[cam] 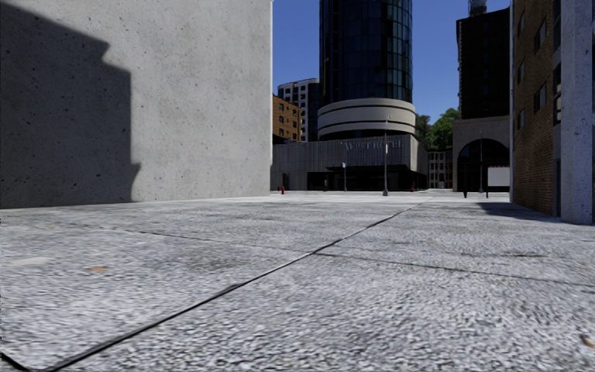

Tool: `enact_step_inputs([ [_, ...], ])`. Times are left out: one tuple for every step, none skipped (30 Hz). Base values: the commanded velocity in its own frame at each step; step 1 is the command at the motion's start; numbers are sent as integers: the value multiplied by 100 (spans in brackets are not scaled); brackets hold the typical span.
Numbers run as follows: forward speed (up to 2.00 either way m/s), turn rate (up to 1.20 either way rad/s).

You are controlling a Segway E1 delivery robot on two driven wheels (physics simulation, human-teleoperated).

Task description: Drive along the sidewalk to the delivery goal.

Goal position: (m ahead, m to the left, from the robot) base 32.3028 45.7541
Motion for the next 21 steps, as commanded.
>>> enact_step_inputs([
  [176,0],
  [176,0],
  [176,0],
  [176,0],
  [176,0],
  [176,0],
  [176,0],
  [177,0],
  [180,0],
  [180,0],
  [182,0],
  [186,0],
  [200,0],
  [200,0],
  [200,0],
  [200,0],
  [200,0],
  [200,0],
  [200,0],
  [200,0],
  [200,0],
])
